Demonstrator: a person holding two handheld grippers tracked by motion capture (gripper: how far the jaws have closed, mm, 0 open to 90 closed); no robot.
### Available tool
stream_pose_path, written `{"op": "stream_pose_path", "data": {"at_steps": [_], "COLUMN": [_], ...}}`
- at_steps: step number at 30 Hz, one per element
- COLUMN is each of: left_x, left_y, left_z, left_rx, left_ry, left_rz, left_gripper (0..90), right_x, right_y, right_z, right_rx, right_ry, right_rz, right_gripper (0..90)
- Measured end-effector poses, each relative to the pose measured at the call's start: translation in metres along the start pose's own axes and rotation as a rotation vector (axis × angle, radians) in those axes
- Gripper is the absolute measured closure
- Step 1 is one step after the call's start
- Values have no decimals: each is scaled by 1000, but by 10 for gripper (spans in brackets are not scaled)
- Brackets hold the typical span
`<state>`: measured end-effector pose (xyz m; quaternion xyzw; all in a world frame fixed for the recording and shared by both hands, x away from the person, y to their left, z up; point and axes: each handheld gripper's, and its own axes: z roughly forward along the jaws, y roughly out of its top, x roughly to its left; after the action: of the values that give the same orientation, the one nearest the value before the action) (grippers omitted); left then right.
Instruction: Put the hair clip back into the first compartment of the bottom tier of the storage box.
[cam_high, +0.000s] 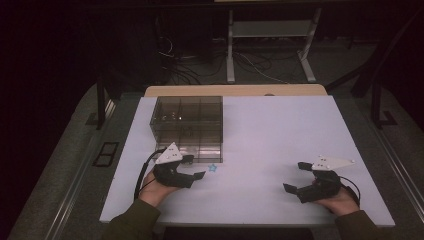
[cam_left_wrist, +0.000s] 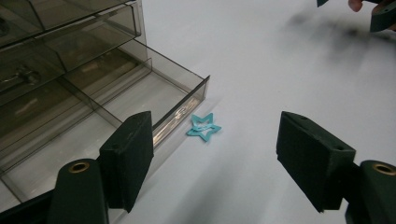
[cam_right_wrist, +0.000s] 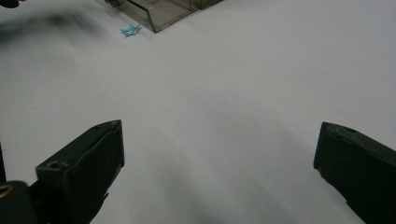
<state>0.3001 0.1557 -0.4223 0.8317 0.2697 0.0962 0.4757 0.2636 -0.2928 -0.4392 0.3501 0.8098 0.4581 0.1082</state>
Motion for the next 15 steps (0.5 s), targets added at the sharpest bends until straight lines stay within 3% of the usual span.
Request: {"op": "stream_pose_path", "data": {"at_steps": [15], "left_x": [2], "left_y": [8], "left_z": [13], "left_rx": [5], "left_ry": [-35], "left_rz": [14], "left_gripper": [379], "right_x": [0], "right_y": [1], "right_z": [2], "right_rx": [0], "right_ry": [2], "right_rz": [5], "right_gripper": [12]}}
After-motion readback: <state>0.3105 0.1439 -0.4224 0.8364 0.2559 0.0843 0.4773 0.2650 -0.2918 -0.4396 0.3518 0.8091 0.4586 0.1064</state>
